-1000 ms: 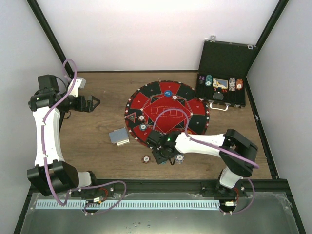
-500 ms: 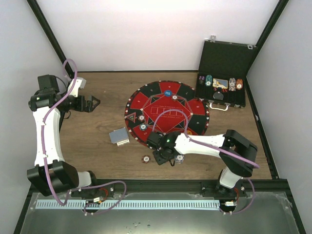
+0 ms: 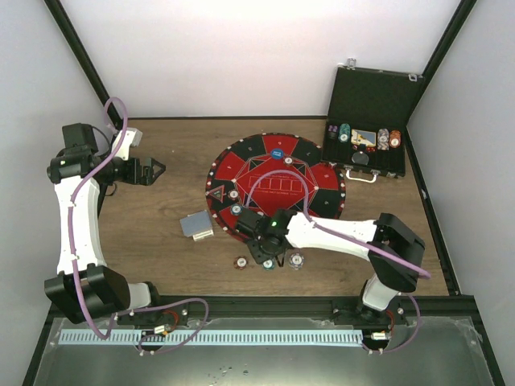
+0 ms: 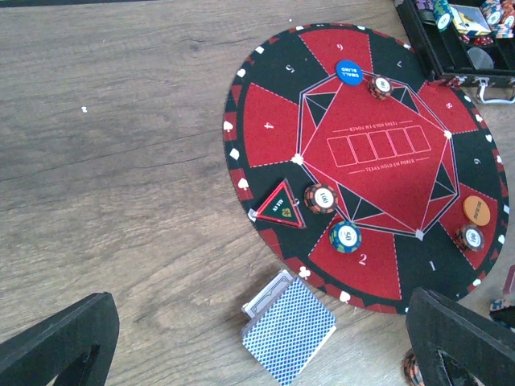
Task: Distribute texas hold em gaming equipment
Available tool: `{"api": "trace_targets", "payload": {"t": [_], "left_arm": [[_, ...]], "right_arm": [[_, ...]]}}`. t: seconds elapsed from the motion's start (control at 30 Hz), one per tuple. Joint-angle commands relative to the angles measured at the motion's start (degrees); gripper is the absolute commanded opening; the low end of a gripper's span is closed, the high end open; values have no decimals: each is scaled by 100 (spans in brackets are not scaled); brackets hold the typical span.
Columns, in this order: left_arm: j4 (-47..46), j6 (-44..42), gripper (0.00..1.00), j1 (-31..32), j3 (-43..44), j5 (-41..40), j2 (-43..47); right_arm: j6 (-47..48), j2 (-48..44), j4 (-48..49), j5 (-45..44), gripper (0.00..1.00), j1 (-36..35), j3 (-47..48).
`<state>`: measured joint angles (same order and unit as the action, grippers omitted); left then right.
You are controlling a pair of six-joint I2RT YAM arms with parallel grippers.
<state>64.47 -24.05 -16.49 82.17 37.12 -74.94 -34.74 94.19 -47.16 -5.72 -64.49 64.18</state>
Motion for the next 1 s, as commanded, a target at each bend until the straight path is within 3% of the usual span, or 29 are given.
{"api": "trace_targets", "payload": {"t": [0.0,0.27,0.47,0.7,0.97], "left_arm": [[31,-25,100,-23,-17,64,-2],[39,52,100,-21,87,92,-53],[44,61,100,-25,100,129,-73],[-34,62,100,-21,40,151,-150],[-98,63,100,-21,58,173,-270]], "right_arm": [[232,-180,-532,-443,32,104,627],[1113,-36,-603,-699,31,1779,1943],[1724,1005,-483,-697,31,2937,3268],[1854,2040,1,-210,30,3783,3779],[1954,2823,313,96,29,4266,3936]]}}
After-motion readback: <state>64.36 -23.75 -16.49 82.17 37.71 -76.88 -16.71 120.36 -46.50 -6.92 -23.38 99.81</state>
